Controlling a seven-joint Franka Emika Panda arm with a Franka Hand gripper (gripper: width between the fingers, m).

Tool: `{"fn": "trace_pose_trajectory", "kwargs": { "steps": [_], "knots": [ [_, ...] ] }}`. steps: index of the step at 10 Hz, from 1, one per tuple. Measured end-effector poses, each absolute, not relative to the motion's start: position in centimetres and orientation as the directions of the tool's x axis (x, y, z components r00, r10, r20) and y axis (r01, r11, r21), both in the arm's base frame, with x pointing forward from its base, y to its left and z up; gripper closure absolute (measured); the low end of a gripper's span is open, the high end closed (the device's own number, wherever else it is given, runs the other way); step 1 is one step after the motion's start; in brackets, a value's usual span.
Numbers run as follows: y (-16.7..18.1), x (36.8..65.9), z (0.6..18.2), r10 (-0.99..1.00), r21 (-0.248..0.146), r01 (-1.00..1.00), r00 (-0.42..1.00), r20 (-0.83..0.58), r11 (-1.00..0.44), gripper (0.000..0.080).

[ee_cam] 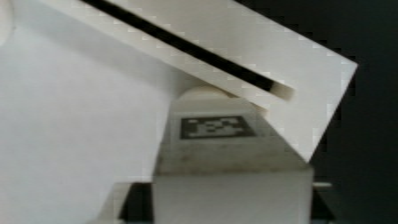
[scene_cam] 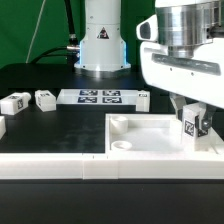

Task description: Assemble one leg

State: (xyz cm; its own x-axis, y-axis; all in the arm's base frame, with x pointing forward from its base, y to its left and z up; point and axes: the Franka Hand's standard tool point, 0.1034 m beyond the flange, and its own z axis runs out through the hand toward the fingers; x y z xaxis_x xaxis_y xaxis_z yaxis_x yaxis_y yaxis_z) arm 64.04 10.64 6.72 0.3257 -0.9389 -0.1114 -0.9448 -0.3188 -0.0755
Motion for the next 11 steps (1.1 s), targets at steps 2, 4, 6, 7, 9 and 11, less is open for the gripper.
{"fn": "trace_pose_trajectory", "kwargs": {
  "steps": [2, 4, 6, 7, 9, 11],
  "knots": [
    [10.76, 63.94, 6.73, -0.986, -0.053, -0.993, 0.112, -0.121, -0.107, 0.0508],
    [10.84, 63.86, 6.75, -0.987, -0.031, -0.994, -0.104, -0.124, 0.108, 0.0507],
    [11.2, 63.78, 6.83, -0.95, -0.007, -0.957, -0.286, -0.129, 0.289, 0.0507],
    [11.3, 63.79, 6.85, -0.927, -0.001, -0.935, -0.352, -0.127, 0.355, 0.0507],
    [11.37, 63.81, 6.91, -0.911, -0.002, -0.918, -0.394, -0.119, 0.397, 0.0507],
    [11.24, 63.79, 6.91, -0.903, 0.001, -0.91, -0.412, -0.12, 0.415, 0.0506]
  ]
}}
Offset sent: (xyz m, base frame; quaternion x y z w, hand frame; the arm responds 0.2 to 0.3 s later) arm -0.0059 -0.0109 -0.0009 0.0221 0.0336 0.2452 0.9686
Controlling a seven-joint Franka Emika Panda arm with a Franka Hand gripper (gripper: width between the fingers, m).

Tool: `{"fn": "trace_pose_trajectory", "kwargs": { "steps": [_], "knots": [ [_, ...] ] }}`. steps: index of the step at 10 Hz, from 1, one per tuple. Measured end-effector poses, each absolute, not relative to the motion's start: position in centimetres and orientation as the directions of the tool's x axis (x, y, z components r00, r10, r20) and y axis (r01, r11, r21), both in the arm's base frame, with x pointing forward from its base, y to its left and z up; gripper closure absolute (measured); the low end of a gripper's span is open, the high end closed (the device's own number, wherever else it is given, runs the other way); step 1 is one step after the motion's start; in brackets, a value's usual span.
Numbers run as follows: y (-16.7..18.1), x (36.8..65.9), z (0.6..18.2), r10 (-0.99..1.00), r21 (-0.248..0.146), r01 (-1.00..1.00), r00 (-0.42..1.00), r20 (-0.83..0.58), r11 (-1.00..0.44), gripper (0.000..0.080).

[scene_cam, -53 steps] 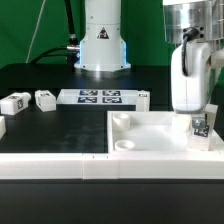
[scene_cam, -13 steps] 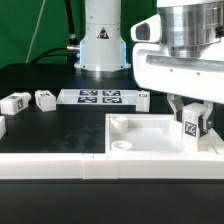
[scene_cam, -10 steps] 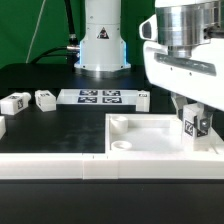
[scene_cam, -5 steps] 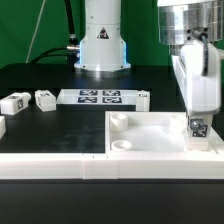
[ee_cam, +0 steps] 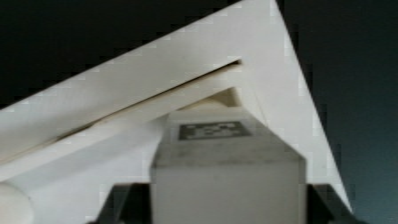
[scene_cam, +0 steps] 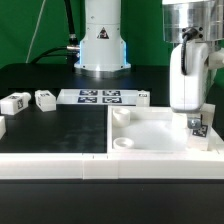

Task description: Assemble one leg

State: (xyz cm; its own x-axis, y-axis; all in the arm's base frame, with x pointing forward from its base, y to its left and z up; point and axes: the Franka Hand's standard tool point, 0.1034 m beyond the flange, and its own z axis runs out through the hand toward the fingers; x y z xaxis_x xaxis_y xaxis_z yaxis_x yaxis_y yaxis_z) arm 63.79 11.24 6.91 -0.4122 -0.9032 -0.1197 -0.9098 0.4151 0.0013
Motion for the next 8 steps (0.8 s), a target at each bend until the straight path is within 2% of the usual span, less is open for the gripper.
{"fn": "trace_pose_trajectory", "kwargs": {
  "steps": [3, 4, 5, 8],
  "knots": [
    [11.21, 63.74, 6.85, -0.916, -0.001, -0.923, -0.382, -0.12, 0.385, 0.0506],
    [11.22, 63.73, 6.82, -0.916, -0.001, -0.923, -0.382, -0.12, 0.385, 0.0316],
    [11.23, 63.72, 6.8, -0.917, -0.001, -0.923, -0.381, -0.12, 0.384, 0.0191],
    [11.22, 63.7, 6.75, -0.917, 0.0, -0.923, -0.381, -0.119, 0.384, 0.0152]
  ]
}}
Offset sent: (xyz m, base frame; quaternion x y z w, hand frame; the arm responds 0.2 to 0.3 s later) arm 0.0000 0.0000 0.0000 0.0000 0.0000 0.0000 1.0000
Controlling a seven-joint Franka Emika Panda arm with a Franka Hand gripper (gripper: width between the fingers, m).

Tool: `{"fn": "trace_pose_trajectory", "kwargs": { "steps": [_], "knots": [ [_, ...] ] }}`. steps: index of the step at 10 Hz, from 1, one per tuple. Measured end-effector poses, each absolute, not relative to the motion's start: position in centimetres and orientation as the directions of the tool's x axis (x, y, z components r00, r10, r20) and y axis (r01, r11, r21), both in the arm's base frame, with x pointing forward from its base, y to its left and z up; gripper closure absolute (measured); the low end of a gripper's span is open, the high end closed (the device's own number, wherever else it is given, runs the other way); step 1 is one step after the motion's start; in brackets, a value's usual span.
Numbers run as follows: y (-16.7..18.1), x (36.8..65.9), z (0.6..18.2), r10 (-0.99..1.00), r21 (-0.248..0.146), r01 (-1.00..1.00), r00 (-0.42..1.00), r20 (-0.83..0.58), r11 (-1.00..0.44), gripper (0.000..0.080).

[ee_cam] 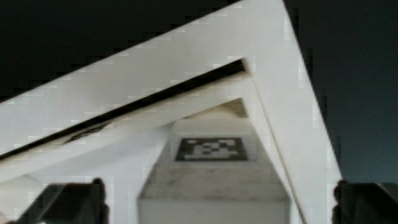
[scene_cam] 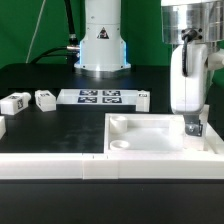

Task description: Assemble one leg

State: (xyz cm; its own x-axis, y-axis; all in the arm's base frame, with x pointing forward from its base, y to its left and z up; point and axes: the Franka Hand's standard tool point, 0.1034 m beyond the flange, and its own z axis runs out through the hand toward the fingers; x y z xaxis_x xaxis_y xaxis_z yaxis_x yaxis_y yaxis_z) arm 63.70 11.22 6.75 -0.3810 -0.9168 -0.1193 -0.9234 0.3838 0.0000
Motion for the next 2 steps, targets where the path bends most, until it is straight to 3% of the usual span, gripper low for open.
{"fn": "trace_pose_trajectory", "kwargs": {
  "steps": [2],
  "knots": [
    [11.22, 63.69, 6.72, -0.917, 0.0, -0.923, -0.381, -0.119, 0.384, 0.0151]
  ]
}}
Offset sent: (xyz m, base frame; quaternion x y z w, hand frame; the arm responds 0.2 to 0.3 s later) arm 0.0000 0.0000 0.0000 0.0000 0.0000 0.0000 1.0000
